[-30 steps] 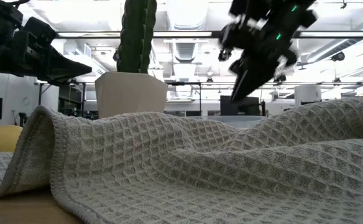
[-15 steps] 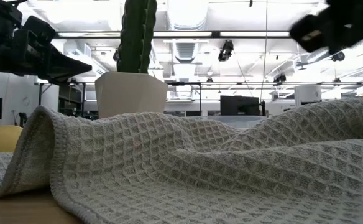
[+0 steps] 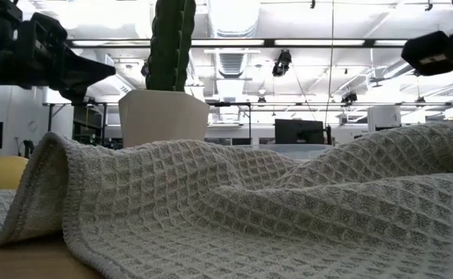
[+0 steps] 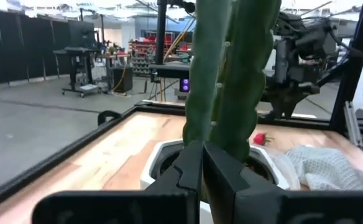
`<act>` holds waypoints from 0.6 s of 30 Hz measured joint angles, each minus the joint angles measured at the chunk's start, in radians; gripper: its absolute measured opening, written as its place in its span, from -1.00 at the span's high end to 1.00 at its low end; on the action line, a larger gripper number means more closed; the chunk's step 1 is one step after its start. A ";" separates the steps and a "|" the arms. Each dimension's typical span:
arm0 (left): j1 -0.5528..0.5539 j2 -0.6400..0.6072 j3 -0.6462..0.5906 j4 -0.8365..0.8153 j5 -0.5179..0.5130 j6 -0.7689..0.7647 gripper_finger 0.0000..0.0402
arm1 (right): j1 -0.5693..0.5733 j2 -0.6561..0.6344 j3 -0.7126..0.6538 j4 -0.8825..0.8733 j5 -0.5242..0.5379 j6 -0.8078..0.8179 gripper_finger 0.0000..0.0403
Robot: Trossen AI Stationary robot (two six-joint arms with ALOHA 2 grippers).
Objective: Pick and placing Produce into tupperware
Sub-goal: Put the right strawberry into the transparent bin
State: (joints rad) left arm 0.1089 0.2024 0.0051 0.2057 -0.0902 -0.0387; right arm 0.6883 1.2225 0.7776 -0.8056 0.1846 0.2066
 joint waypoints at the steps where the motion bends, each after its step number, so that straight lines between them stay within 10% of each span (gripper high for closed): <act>1: 0.000 0.000 0.000 -0.002 0.000 -0.013 1.00 | 0.002 0.016 0.000 0.001 0.002 0.000 0.44; 18: 0.000 0.009 0.000 -0.005 0.000 -0.034 1.00 | 0.001 0.226 -0.003 0.007 0.035 0.004 0.30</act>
State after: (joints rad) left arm 0.1090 0.2112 0.0051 0.2008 -0.0902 -0.0728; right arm 0.6891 1.4485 0.7742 -0.7990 0.2192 0.2104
